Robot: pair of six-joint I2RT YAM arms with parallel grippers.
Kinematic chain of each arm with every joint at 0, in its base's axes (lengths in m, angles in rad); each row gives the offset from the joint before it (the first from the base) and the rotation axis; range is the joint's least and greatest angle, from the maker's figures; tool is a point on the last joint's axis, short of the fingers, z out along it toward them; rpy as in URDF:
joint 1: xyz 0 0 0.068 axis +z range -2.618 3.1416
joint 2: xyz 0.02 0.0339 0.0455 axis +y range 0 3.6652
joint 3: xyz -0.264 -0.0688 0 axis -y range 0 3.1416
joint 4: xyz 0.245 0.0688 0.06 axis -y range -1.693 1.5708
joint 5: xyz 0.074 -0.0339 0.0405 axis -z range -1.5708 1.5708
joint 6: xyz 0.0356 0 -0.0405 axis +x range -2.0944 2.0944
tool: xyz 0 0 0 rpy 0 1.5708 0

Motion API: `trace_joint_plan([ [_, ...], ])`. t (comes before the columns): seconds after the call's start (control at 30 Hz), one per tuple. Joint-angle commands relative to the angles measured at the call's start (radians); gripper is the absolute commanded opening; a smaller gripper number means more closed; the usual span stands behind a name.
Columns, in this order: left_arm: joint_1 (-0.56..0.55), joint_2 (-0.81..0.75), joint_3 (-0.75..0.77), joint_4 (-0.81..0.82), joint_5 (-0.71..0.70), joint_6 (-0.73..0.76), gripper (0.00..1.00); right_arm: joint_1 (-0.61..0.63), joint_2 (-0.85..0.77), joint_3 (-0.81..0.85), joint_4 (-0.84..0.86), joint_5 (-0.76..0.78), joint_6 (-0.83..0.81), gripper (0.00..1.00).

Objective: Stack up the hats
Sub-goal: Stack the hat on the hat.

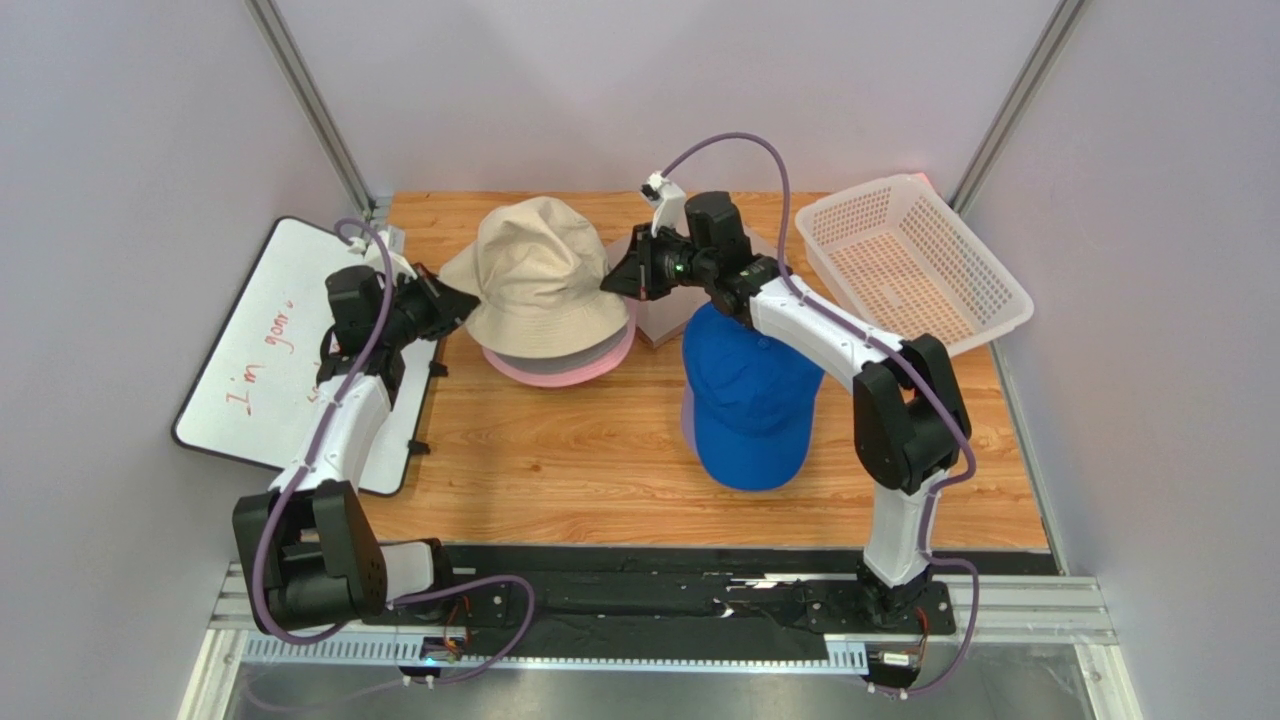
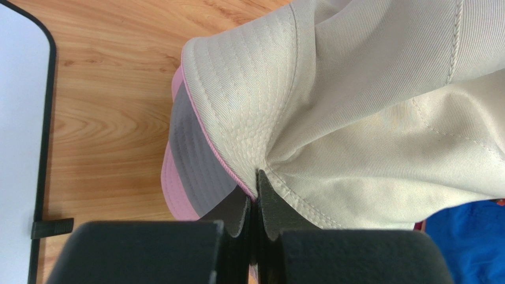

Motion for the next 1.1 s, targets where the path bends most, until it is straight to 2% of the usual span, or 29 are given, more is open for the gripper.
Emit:
trace_joint_plan([
  [0.0,-0.008,-0.048,-0.005,0.080,0.063,-0.020,0.00,0.017,-0.125,-0.005,-0.062,0.128,-0.089,0.01],
  [0.27,-0.008,-0.114,-0.045,0.114,0.000,-0.049,0.00,0.063,-0.180,0.040,-0.148,0.245,-0.184,0.00],
  [0.43,-0.008,-0.050,-0.054,0.033,-0.029,-0.057,0.00,0.075,-0.163,0.023,-0.168,0.269,-0.190,0.00],
  [0.6,-0.008,0.005,-0.108,0.068,-0.035,-0.070,0.00,0.089,-0.166,-0.022,-0.172,0.312,-0.207,0.00],
  [0.83,-0.012,0.143,-0.073,0.091,-0.012,-0.078,0.00,0.090,-0.142,-0.034,-0.207,0.381,-0.213,0.00],
  [1.07,-0.031,0.110,-0.098,0.166,0.025,-0.106,0.00,0.089,-0.172,-0.106,-0.223,0.427,-0.221,0.00],
])
